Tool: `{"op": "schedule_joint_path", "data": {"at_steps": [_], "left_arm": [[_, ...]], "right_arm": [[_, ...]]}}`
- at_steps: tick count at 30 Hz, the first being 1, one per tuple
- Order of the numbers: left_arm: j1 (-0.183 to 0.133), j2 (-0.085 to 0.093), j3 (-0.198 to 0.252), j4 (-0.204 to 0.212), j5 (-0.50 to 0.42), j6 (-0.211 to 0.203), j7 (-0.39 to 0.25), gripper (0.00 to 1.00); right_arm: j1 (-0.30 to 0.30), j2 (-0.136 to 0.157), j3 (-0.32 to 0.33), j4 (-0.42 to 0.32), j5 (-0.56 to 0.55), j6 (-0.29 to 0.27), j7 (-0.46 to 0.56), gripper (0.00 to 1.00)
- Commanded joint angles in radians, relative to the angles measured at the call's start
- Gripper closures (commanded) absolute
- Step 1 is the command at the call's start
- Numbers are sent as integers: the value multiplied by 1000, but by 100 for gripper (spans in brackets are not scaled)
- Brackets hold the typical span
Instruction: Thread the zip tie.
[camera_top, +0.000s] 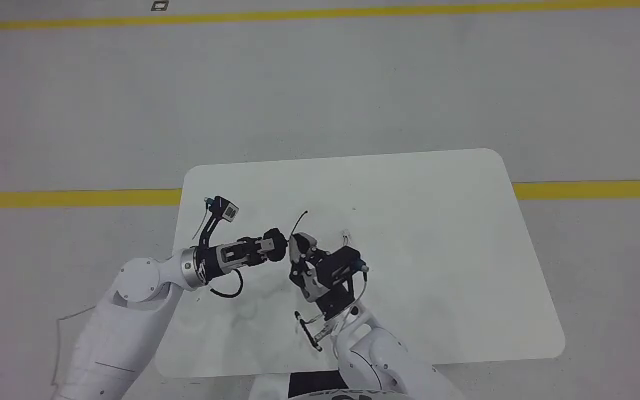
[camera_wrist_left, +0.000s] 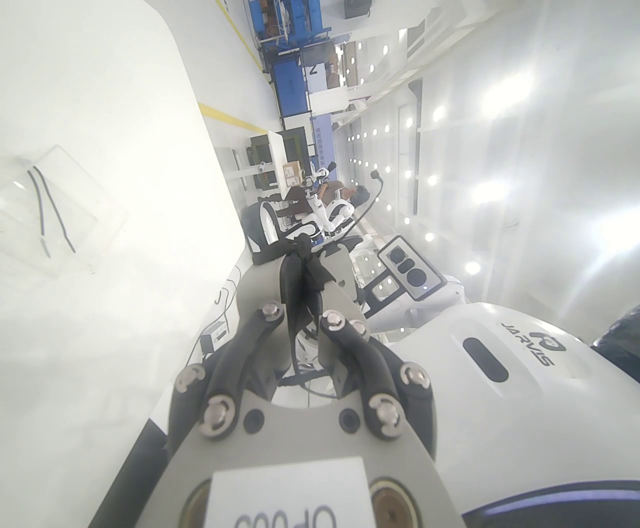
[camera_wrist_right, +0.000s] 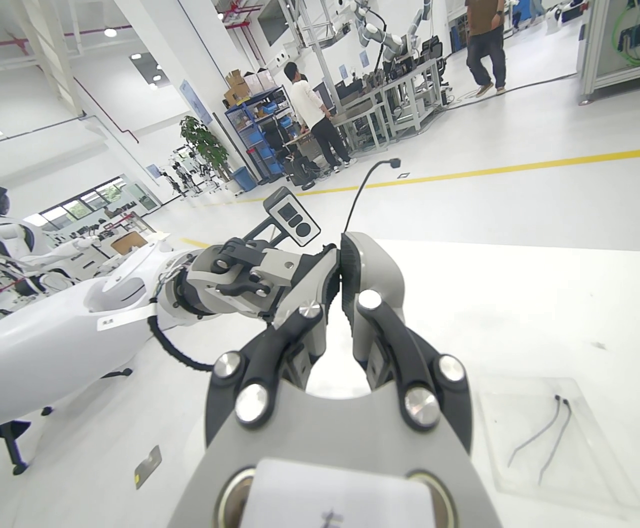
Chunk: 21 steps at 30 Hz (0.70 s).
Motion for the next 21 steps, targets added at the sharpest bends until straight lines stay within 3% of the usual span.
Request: {"op": "schedule_joint_path", "data": {"at_steps": [1, 21], "left_arm": [[0, 0, 0, 0, 0, 0, 0, 100], [0, 0, 0, 0, 0, 0, 0, 100]], "right_arm": [[-1, 0, 1, 0, -1, 1, -1, 100], [-5, 0, 2, 7, -4, 0, 0, 100]]}}
